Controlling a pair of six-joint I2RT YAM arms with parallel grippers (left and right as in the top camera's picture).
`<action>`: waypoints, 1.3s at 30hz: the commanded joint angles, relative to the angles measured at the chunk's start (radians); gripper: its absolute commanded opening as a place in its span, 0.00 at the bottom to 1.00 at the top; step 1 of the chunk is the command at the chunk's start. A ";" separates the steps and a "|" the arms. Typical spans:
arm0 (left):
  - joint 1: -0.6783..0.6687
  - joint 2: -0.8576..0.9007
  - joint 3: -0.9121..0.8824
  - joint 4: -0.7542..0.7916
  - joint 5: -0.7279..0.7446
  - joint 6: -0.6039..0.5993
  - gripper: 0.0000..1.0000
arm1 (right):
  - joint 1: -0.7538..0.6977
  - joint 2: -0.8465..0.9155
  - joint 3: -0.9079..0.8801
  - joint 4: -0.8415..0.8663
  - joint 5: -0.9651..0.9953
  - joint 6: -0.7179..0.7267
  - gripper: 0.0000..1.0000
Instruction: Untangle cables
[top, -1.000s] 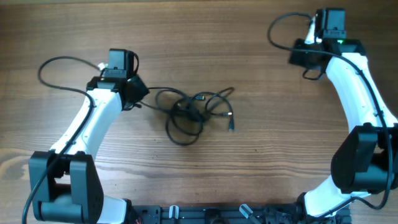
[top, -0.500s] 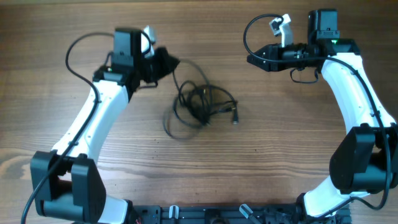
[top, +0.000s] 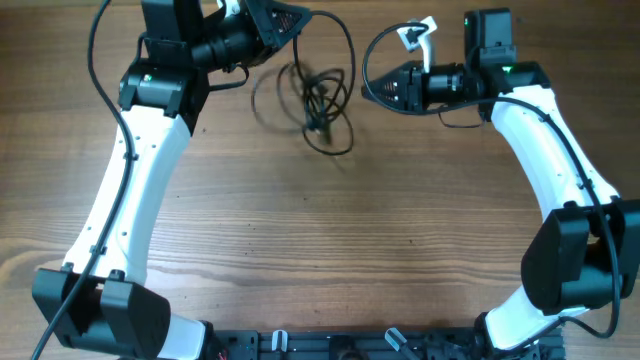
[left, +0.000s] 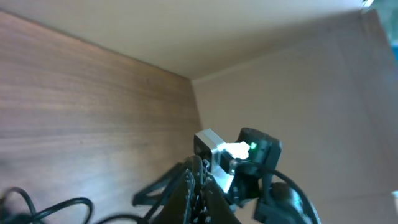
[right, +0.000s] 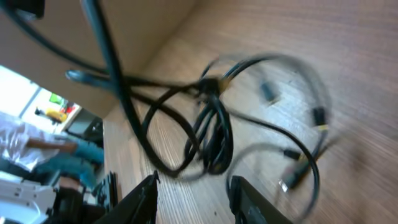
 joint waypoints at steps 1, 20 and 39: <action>0.015 -0.015 0.016 0.012 -0.035 -0.196 0.04 | 0.013 -0.030 0.024 0.004 0.069 0.145 0.39; -0.109 0.207 0.013 -0.529 -0.711 0.084 1.00 | 0.128 -0.030 0.024 -0.229 0.437 0.197 0.44; -0.059 0.142 0.012 -0.826 -0.659 0.337 0.65 | 0.364 0.082 0.009 -0.169 0.645 0.266 0.49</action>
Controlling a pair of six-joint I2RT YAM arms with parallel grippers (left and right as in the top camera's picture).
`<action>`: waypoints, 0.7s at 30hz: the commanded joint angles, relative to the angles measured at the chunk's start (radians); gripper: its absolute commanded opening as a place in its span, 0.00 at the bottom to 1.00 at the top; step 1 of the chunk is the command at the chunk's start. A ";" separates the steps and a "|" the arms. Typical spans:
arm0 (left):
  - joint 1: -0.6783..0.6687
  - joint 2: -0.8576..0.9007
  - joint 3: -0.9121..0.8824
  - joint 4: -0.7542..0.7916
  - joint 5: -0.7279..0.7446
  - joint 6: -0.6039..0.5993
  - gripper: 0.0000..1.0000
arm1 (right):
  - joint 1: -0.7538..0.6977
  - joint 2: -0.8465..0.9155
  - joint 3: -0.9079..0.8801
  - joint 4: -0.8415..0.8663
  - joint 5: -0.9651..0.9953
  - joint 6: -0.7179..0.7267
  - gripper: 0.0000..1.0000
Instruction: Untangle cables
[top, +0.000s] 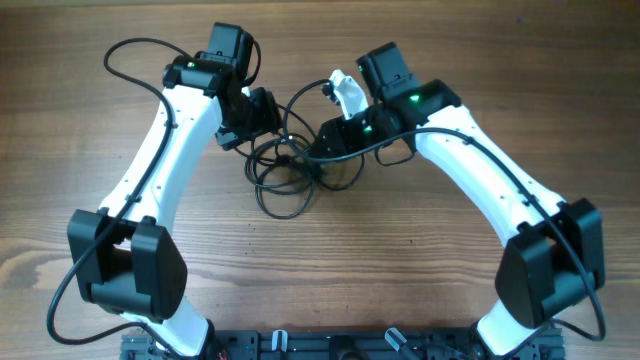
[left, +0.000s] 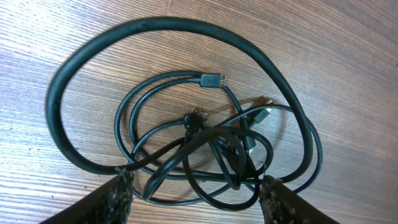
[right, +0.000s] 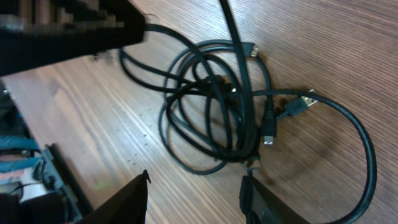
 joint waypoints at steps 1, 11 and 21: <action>0.004 -0.026 0.007 -0.001 0.018 0.019 0.64 | -0.001 0.081 0.008 0.041 0.099 0.081 0.49; -0.011 0.003 0.006 -0.005 0.019 -0.037 0.61 | 0.005 0.226 0.008 0.237 0.082 0.104 0.33; -0.034 0.090 0.000 -0.001 -0.084 -0.033 0.60 | 0.003 0.227 0.008 0.257 0.082 0.104 0.15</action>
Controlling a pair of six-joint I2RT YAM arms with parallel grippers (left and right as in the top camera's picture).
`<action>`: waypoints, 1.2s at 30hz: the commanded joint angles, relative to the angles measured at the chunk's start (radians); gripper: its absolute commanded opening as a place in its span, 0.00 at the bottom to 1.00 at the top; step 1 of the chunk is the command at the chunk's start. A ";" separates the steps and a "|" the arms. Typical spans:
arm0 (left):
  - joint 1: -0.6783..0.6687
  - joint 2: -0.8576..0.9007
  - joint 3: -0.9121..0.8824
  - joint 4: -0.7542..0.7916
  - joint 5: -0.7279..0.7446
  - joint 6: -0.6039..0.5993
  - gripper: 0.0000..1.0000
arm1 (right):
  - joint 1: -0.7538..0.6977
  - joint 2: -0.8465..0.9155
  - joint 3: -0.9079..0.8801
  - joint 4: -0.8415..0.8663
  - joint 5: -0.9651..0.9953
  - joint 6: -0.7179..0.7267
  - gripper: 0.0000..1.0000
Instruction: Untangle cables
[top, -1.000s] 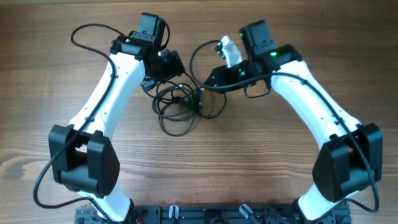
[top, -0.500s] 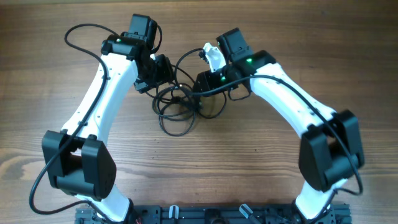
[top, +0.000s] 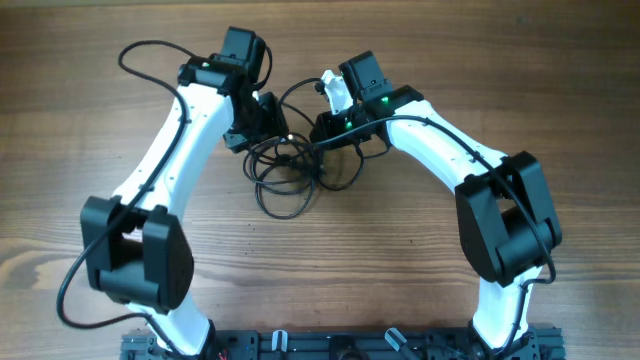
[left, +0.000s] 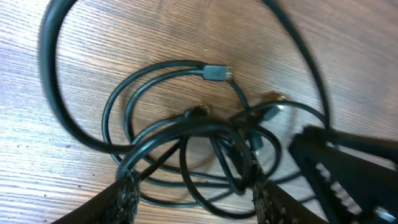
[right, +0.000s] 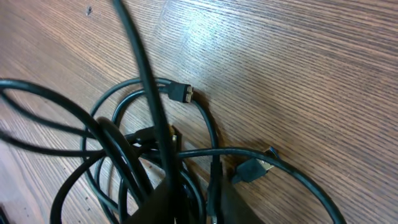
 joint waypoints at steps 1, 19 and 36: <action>0.000 0.053 0.000 0.002 -0.065 -0.006 0.60 | 0.003 0.007 0.008 -0.002 0.006 -0.002 0.12; -0.011 0.171 -0.002 0.154 0.261 -0.007 0.55 | -0.018 -0.069 0.026 -0.019 -0.067 -0.001 0.04; -0.059 0.279 -0.141 0.355 0.209 -0.224 0.49 | -0.233 -0.523 0.040 0.000 -0.085 0.053 0.04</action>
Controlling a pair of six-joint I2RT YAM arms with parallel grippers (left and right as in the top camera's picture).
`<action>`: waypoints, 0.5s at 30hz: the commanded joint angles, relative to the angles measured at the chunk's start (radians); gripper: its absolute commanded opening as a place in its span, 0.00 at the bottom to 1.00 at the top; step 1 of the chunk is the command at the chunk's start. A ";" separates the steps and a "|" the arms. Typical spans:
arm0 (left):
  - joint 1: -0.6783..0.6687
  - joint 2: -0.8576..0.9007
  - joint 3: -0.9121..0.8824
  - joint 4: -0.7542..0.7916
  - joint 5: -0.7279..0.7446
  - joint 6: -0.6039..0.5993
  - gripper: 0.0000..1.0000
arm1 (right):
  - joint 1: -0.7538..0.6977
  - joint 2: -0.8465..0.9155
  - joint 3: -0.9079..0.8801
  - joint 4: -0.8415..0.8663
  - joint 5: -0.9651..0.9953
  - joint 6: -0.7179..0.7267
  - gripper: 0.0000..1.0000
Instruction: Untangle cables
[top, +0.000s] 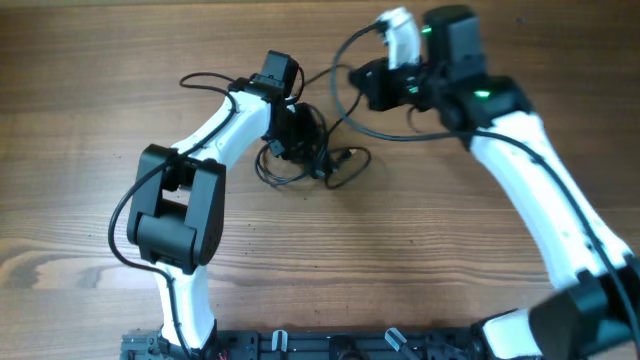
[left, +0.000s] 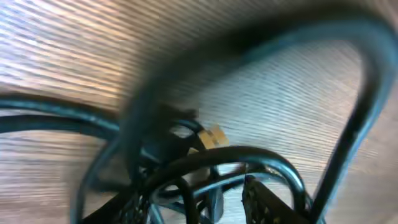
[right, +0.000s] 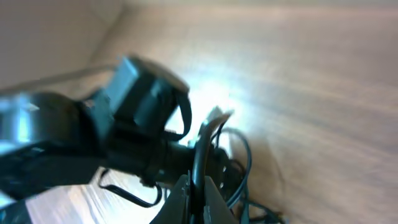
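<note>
A tangle of thin black cables lies on the wooden table behind centre. My left gripper is low on the tangle. In the left wrist view, which is blurred, its fingers stand apart with several strands and a gold-tipped plug between them. Raised at the back right, my right gripper is shut on one black cable, which runs down from its jaws into the tangle. In the overhead view that strand arcs above the pile.
Bare wooden table lies all round the tangle. The left arm's own black lead loops behind its elbow. The left arm's wrist fills the right wrist view just behind the held cable.
My right gripper was low in the tangle; it is now raised to the back right, shut on one strand. The left gripper has moved right and lower into the pile, which has bunched up.
Both grippers were first high at the back with the tangle between them. Then both stood low and open on either side of the pile, then closer in among the strands. Now the right holds one cable up while the left stays on the pile.
</note>
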 joint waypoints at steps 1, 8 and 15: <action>0.010 0.044 -0.051 -0.013 -0.049 -0.032 0.49 | -0.074 -0.097 0.039 0.015 -0.020 0.026 0.04; 0.010 0.044 -0.051 -0.025 -0.072 -0.032 0.50 | -0.214 -0.156 0.063 0.026 -0.022 0.052 0.04; 0.010 0.044 -0.051 -0.028 -0.076 -0.032 0.50 | -0.404 -0.211 0.158 0.027 -0.082 0.079 0.04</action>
